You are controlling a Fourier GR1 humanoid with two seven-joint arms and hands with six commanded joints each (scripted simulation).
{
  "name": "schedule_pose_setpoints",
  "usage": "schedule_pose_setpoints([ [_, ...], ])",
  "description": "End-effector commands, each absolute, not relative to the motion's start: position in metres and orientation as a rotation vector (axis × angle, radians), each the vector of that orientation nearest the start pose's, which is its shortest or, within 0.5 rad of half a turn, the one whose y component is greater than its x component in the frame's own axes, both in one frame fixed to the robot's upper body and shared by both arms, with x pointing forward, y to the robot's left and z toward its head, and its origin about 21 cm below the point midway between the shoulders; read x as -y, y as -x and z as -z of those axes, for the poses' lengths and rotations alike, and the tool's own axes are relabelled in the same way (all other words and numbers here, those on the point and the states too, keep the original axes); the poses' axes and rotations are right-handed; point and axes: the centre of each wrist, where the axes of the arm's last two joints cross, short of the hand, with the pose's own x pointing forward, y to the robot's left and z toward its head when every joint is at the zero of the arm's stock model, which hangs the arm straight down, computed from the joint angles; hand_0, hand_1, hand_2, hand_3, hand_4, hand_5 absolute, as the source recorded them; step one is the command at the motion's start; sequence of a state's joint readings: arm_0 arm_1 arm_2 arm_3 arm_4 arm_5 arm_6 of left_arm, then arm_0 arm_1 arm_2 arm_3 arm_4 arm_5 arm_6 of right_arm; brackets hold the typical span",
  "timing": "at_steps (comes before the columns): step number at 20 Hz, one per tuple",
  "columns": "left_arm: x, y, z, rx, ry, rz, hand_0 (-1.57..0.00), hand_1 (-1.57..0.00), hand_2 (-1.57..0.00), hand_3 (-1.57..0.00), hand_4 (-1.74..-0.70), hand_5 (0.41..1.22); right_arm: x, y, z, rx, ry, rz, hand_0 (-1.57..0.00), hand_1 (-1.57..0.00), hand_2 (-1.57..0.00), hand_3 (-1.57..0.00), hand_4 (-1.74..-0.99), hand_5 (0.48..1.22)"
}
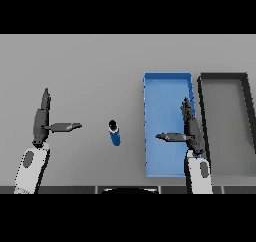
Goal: Pick up the blue pipe and place it into the blue bin.
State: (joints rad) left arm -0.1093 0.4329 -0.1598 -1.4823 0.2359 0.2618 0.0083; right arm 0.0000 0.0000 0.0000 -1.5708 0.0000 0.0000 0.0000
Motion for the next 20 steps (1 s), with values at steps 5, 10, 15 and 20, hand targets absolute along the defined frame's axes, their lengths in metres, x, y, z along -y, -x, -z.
schedule_pose_setpoints([
  [5, -0.288, -0.267, -0.026, 1.564, -0.248, 0.090, 0.00, 0.00, 0.00, 0.00, -1.01, 0.586, 0.232, -0.243, 0.003, 1.576, 0.002, 0.001, 0.00, 0.00, 0.00, 0.00, -1.222, 0.603],
  [10, -0.316, -0.244, -0.021, 1.570, -0.144, 0.431, 0.00, 0.00, 0.00, 0.00, -1.01, 0.588, 0.249, -0.221, -0.008, 1.668, 0.074, -0.265, 0.00, 0.00, 0.00, 0.00, -1.228, 0.599],
  [15, -0.317, -0.239, -0.022, 1.567, -0.063, 0.491, 0.00, 0.00, 0.00, 0.00, -1.01, 0.592, 0.250, -0.217, -0.009, 1.634, 0.090, -0.295, 0.00, 0.00, 0.00, 0.00, -1.225, 0.592],
  [20, -0.303, -0.232, -0.033, 1.524, 0.076, 0.640, 0.00, 0.00, 0.00, 0.00, -1.03, 0.565, 0.250, -0.218, -0.014, 1.651, 0.078, -0.313, 0.00, 0.00, 0.00, 0.00, -1.225, 0.595],
])
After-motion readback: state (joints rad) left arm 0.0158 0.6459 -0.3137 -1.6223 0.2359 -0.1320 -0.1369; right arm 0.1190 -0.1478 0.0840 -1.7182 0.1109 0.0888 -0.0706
